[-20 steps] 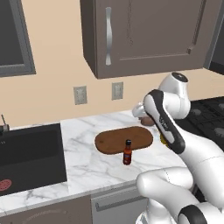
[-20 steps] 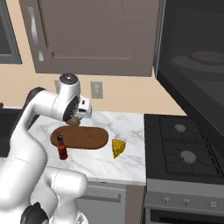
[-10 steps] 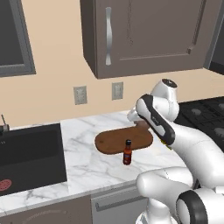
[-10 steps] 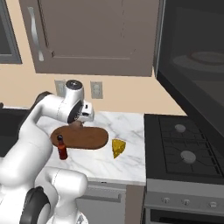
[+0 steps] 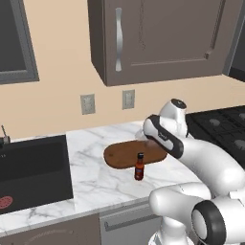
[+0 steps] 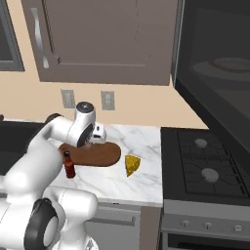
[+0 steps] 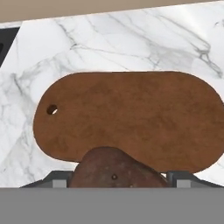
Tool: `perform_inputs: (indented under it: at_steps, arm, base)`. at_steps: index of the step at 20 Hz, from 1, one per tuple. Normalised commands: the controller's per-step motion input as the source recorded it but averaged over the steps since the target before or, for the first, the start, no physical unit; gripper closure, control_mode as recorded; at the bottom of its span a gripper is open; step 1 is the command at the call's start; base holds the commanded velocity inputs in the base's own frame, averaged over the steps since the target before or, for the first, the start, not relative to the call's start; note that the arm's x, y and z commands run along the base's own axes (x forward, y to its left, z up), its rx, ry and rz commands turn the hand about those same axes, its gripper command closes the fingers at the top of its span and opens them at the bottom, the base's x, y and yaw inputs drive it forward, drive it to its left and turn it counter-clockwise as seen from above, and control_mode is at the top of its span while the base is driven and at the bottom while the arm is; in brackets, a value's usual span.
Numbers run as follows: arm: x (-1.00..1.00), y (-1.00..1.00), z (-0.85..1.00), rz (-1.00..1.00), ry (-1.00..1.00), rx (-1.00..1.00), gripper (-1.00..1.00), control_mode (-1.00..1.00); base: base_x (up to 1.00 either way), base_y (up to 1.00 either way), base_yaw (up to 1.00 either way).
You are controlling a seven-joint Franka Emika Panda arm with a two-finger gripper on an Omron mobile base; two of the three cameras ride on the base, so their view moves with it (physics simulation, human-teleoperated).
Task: Retrieve the reheated potato from the microwave, then place the potato, cheese, and condiment on the cutting board.
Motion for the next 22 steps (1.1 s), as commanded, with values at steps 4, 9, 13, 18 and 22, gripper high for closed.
perform_inputs:
  at_steps: [4, 9, 13, 18, 22]
  arm:
    - [0.39, 0.09, -0.2, -0.01, 0.0, 0.0, 1.0, -1.0]
    - [0.3, 0.05, -0.2, -0.02, 0.0, 0.0, 1.0, -1.0]
    - [0.15, 0.05, -0.29, -0.04, 0.0, 0.0, 1.0, -1.0]
    - [0.02, 0.02, -0.28, -0.04, 0.0, 0.0, 1.0, -1.0]
    - [0.09, 0.0, -0.23, -0.04, 0.0, 0.0, 1.0, -1.0]
  base:
    - [0.0, 0.0, 0.0]
    - [0.0, 0.0, 0.0]
    - [0.0, 0.0, 0.0]
    - [0.0, 0.0, 0.0]
    - [0.0, 0.0, 0.0]
